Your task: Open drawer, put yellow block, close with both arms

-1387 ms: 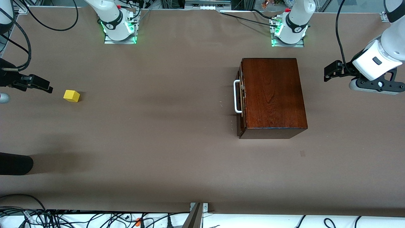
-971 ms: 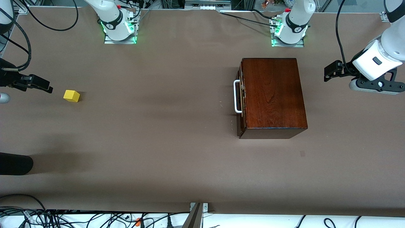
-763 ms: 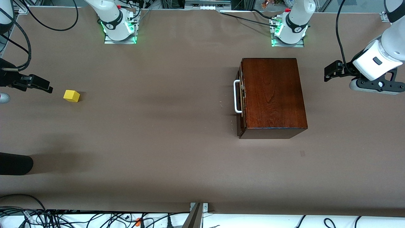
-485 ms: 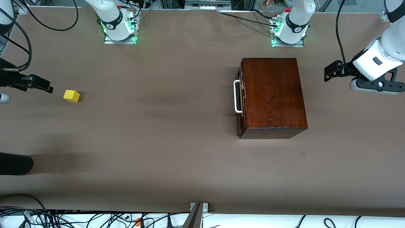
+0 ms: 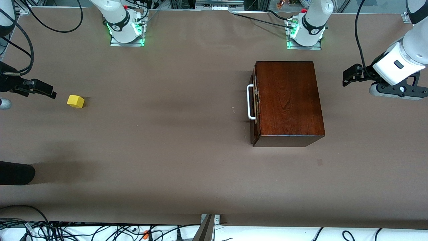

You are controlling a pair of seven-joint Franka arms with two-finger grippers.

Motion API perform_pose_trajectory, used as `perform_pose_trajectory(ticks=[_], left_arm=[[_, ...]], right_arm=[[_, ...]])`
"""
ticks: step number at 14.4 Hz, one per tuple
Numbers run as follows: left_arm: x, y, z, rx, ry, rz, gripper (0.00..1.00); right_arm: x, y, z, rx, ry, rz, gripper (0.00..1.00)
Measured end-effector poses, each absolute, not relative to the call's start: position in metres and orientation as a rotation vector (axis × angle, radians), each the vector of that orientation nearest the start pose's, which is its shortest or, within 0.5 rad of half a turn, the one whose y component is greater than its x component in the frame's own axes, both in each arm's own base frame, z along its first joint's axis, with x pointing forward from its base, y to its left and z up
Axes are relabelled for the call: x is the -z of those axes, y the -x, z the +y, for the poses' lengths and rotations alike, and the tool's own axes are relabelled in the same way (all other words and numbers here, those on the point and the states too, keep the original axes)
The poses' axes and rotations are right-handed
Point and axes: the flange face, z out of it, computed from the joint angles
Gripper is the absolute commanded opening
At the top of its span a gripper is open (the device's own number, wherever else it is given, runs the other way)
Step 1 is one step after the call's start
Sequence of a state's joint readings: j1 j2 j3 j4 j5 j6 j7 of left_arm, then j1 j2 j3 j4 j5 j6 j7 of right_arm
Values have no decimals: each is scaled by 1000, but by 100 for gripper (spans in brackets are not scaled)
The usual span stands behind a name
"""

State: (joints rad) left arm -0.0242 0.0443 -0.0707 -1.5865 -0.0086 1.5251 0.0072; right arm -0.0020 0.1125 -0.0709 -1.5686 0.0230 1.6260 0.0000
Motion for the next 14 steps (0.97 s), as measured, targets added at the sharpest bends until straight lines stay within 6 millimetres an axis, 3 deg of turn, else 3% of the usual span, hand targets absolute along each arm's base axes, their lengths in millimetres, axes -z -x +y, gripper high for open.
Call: perform_pose_trajectory(ticks=[14], left_arm=[[-571, -560, -63, -267, 3130, 188, 100]], right_arm=[[-561, -585, -40, -135, 3119, 19, 100]])
